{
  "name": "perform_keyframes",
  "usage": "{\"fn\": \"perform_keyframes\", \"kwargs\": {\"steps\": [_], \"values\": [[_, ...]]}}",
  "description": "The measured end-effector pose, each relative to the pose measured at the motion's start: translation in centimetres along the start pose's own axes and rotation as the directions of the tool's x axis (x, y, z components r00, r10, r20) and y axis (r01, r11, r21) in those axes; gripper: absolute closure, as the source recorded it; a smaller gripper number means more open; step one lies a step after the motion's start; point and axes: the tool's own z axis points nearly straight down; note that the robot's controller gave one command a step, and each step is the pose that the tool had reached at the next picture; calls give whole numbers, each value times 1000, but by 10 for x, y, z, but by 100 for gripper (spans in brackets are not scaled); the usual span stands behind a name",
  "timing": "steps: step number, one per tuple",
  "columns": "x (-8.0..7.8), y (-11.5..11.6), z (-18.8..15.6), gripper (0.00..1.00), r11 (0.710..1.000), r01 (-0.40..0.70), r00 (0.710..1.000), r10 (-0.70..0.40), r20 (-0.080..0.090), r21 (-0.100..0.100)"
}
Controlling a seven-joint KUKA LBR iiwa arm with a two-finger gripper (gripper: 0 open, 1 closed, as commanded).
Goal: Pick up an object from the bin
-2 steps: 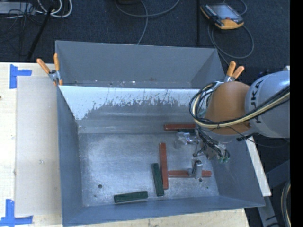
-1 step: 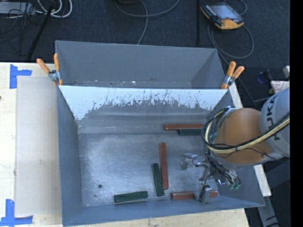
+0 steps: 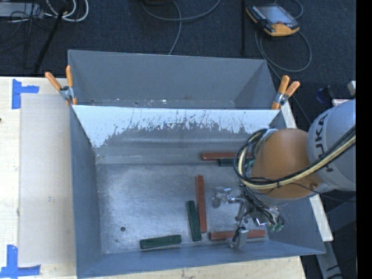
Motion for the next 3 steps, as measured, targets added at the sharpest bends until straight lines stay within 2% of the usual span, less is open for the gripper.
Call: {"fn": "perform_keyframes", "kwargs": {"steps": [1,2,3], "values": [[-4,17,20,0,999,46,999,-46,12,6],[8,-17,12,0,995,101,995,-101,17,7],[-12,15,6,0,993,116,993,-116,0,0]]}}
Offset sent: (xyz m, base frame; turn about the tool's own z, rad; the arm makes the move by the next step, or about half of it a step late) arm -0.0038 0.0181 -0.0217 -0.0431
